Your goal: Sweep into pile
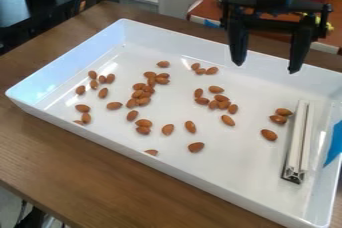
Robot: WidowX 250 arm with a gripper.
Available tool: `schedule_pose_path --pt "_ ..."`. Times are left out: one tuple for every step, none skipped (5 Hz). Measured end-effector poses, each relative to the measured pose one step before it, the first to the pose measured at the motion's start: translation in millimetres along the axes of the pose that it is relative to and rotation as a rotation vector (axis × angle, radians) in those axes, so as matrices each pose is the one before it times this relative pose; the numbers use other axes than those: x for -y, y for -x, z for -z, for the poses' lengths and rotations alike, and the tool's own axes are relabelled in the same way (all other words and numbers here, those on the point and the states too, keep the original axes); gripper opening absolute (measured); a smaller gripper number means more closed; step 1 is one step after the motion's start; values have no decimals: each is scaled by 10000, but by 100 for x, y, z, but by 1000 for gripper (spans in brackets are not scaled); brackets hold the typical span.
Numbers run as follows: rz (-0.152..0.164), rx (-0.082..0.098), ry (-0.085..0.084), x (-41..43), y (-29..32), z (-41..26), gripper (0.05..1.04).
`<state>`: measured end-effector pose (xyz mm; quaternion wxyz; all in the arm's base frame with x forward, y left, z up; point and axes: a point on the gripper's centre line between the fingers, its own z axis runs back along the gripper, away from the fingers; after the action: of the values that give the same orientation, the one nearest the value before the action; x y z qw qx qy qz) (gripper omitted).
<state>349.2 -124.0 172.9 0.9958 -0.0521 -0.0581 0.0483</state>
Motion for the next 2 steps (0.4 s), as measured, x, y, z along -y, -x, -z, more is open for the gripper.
schedule_pose_path --pt "-46 -491 -217 -270 515 1689 993" --pt "-167 107 129 270 58 1091 993"
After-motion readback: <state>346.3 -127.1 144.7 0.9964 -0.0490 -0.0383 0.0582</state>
